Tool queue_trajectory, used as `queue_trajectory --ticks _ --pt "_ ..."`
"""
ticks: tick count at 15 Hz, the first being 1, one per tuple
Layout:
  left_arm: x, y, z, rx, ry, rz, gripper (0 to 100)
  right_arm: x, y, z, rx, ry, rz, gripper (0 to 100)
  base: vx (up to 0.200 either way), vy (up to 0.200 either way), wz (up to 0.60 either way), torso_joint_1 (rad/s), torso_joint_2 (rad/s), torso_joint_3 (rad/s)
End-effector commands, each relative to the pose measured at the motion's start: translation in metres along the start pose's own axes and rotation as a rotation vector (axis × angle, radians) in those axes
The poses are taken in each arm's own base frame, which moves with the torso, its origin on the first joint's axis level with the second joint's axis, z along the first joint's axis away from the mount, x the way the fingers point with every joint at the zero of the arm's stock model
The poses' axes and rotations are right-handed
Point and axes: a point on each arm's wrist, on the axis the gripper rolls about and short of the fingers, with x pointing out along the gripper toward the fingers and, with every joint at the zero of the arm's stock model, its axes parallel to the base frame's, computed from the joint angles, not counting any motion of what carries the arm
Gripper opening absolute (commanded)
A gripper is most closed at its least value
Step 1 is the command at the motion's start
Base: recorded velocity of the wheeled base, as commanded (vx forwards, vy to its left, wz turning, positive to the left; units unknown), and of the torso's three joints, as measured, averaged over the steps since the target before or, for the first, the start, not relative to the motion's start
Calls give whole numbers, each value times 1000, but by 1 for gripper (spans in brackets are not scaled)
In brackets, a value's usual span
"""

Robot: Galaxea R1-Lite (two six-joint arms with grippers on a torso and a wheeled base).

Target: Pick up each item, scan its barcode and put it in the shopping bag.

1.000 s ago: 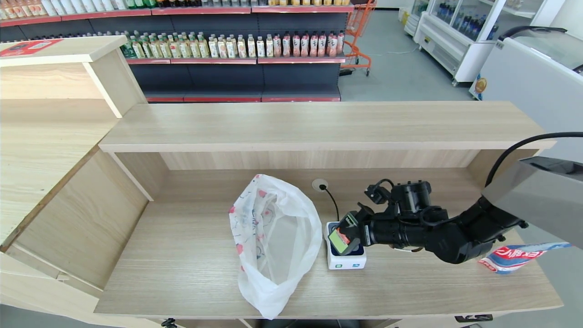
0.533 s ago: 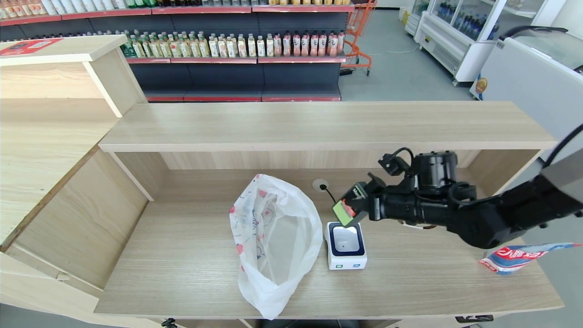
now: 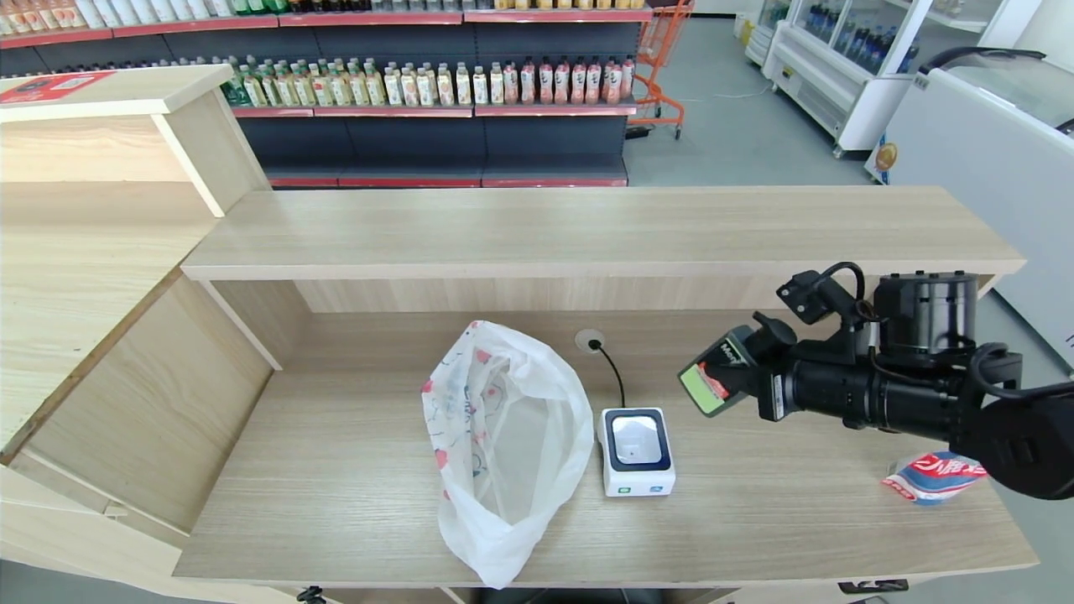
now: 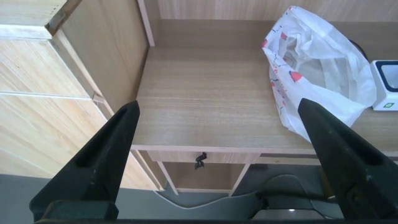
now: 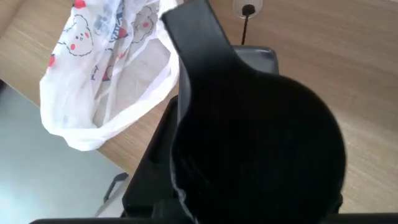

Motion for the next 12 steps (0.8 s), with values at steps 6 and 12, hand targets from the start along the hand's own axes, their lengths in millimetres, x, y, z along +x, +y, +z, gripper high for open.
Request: queue_trajectory --ticks 6,12 --pt "0 0 0 -4 0 0 100 20 12 8 11 -19 117 0 0 167 0 0 -2 1" --pt "0 0 0 -1 0 0 100 75 48 -18 -20 70 244 0 0 0 0 0 0 0"
